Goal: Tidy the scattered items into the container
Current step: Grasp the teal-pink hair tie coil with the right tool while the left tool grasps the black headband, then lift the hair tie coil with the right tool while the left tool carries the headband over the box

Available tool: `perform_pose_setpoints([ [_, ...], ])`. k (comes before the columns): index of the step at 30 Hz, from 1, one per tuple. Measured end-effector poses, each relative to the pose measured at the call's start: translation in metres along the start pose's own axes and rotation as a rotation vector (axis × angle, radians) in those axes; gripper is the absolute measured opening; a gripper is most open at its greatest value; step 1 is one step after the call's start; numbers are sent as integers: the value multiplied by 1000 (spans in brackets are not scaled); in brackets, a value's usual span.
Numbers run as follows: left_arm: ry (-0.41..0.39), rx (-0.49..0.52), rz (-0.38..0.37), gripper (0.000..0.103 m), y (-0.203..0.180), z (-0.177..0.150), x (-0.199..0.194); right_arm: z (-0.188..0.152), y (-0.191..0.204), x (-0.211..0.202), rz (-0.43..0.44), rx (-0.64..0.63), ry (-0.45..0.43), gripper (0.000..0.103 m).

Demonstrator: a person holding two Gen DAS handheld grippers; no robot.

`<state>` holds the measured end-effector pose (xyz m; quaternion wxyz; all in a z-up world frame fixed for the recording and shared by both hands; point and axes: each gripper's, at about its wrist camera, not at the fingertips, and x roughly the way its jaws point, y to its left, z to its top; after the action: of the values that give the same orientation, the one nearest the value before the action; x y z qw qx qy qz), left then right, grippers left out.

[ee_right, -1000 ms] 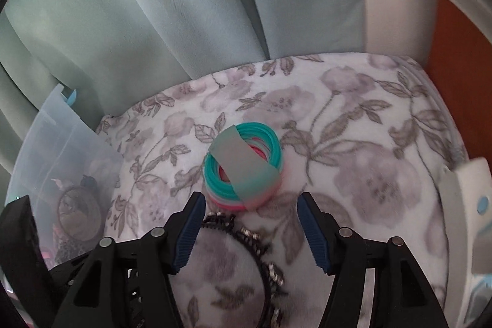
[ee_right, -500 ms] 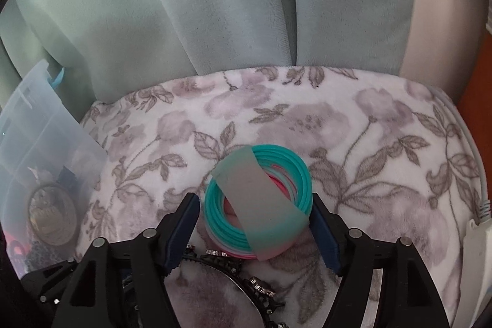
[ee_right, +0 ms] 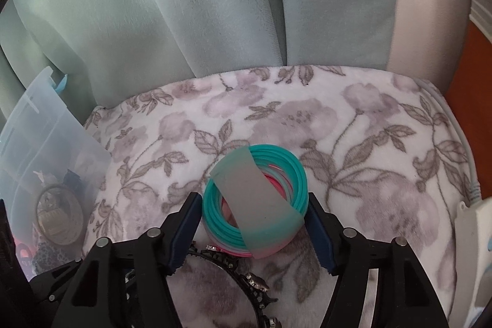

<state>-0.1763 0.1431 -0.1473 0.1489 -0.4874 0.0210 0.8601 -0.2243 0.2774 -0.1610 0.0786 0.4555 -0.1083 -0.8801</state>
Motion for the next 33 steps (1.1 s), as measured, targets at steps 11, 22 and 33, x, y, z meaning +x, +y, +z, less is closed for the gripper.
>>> perform_pose_setpoints([
  [11, 47, -12, 18, 16, 8, -19, -20, -24, 6, -56, 5, 51, -24, 69],
  [22, 53, -6, 50, 16, 10, -47, -57, -57, 16, -122, 16, 100, -54, 69],
  [33, -40, 35, 26, 16, -5, -51, -116, -83, 28, -182, 8, 137, -112, 69],
])
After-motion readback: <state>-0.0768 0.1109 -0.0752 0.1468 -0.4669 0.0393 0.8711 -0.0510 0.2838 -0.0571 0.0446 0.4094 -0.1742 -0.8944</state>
